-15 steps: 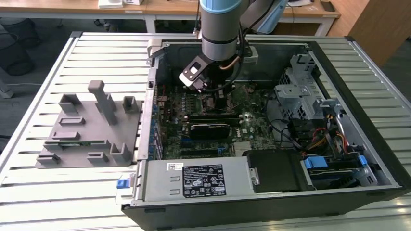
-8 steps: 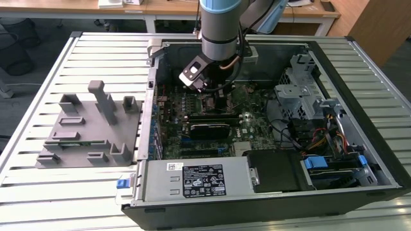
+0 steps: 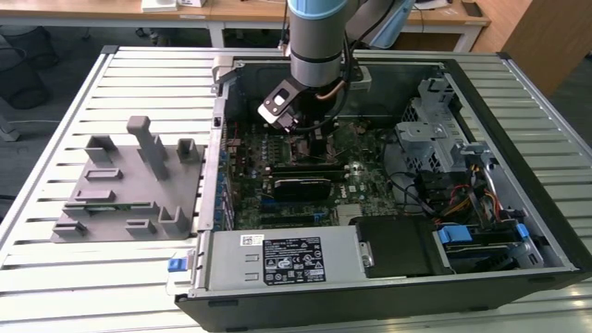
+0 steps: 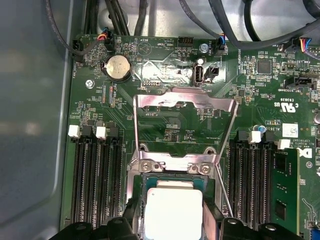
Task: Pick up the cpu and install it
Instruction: 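Place the cpu into insertion slot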
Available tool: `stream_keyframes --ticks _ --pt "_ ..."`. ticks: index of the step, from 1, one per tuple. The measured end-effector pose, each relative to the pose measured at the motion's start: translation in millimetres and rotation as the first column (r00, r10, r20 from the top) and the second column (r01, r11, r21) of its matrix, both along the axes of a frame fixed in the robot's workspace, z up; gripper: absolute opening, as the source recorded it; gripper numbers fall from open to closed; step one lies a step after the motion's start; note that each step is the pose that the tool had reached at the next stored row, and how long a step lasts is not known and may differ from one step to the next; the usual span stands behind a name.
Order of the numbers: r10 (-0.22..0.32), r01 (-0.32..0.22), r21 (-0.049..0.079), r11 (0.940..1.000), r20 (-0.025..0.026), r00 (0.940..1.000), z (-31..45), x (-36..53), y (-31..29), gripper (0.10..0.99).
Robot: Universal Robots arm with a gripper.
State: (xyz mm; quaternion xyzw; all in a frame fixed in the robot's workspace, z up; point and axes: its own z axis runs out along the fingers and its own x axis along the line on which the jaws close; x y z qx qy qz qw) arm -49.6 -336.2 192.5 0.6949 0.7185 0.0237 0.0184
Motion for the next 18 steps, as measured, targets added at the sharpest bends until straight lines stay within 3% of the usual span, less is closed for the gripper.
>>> stream_keyframes --ticks 18 --pt "0.012 -0.012 0.000 0.9999 -0.0002 0.9999 1.7 0.0 -2.8 0.600"
